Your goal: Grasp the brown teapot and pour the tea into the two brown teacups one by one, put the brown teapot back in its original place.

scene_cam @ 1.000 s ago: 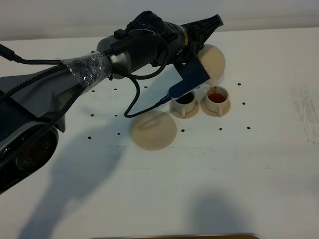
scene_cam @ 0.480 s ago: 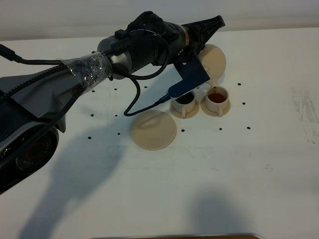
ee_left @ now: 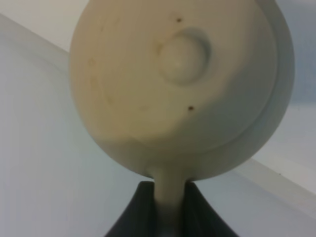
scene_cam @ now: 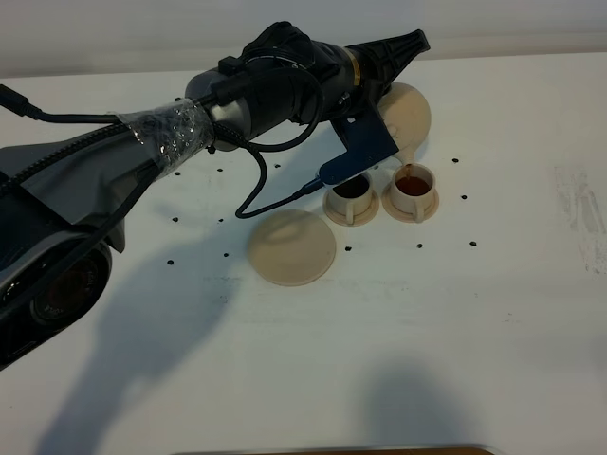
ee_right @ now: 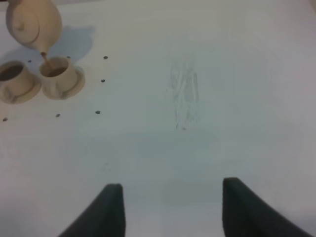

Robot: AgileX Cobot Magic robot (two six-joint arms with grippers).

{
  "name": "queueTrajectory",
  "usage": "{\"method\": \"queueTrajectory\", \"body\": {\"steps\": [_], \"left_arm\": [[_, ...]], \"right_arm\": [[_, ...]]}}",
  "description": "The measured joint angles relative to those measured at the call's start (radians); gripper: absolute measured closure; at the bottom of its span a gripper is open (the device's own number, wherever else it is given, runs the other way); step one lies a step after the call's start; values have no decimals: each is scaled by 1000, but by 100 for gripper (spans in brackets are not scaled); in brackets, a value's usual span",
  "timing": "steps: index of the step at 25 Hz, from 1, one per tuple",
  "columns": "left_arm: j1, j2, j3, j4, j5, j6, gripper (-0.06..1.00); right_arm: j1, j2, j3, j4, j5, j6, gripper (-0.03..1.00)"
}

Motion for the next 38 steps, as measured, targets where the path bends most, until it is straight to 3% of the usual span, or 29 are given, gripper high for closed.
{"method": "queueTrajectory", "body": {"steps": [38], "left_arm": [[-9, 0, 0, -1, -26, 94, 78]], "right_arm": [[0, 0, 0, 0, 0, 0, 54]]}}
